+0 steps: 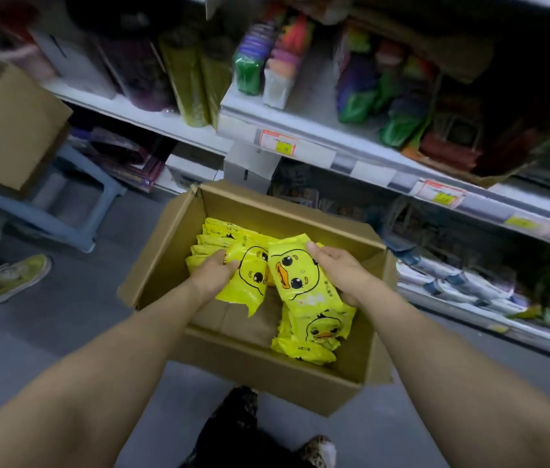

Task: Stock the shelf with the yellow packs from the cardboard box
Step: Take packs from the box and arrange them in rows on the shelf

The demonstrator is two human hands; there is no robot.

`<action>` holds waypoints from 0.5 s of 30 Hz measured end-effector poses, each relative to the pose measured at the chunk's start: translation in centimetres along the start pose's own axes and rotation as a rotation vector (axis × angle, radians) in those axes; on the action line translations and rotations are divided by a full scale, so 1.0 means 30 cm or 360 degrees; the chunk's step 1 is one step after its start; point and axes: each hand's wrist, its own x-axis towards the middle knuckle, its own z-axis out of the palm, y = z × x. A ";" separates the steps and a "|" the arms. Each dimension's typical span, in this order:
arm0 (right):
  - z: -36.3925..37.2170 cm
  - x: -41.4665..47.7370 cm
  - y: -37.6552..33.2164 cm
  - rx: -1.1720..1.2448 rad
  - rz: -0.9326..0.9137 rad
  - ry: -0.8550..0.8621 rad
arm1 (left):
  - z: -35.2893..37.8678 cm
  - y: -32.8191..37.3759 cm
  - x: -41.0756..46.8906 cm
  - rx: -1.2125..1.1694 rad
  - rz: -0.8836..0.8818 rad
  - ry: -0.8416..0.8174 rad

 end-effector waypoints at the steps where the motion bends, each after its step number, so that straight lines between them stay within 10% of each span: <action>1: -0.033 -0.052 0.006 0.0041 0.0020 -0.0006 | 0.020 0.020 -0.045 -0.0012 0.0034 0.0052; 15: -0.467 -0.640 0.019 -0.0155 -0.0370 -0.0005 | 0.197 0.371 -0.596 -0.0326 0.0337 -0.0148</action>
